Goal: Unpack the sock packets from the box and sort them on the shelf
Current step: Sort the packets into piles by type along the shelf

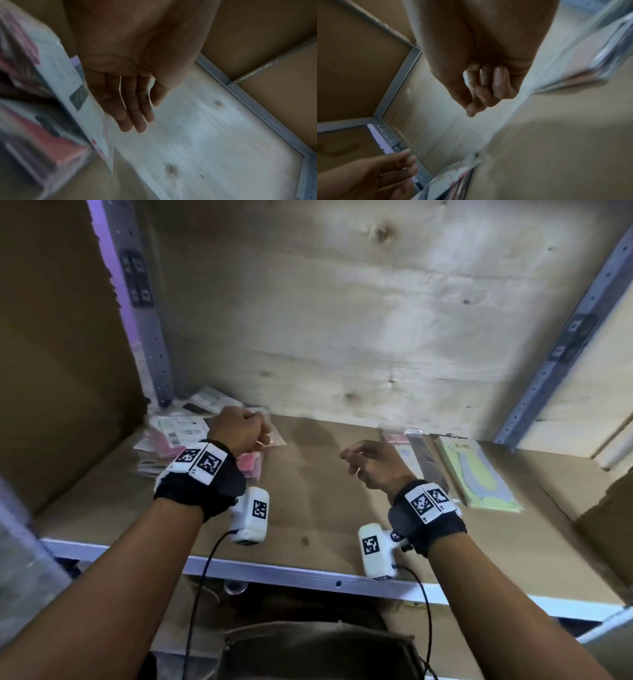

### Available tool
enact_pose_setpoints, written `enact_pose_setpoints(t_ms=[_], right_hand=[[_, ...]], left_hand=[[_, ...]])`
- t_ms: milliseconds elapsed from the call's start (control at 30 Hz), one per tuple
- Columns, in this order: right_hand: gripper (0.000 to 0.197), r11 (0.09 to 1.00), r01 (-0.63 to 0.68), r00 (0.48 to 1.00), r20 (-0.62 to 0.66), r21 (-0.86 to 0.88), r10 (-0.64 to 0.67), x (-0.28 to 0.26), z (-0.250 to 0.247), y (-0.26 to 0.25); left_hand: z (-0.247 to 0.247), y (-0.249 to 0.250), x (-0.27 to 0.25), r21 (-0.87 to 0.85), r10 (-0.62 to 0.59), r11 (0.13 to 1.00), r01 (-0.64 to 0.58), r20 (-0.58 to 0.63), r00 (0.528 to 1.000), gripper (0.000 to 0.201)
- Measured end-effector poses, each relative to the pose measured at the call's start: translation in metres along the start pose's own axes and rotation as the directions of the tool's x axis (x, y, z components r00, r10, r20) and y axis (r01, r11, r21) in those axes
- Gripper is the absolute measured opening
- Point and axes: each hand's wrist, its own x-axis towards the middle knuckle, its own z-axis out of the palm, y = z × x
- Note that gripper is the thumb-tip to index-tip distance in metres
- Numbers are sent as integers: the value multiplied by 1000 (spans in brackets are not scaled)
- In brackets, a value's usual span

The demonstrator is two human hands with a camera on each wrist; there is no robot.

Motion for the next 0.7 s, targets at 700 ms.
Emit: enact_pose_setpoints(t_ms=[700], right_hand=[[21, 843, -374, 913, 315, 388, 260, 23, 167, -47]], left_hand=[[-94, -30, 6, 713, -42, 701, 18, 15, 999, 47]])
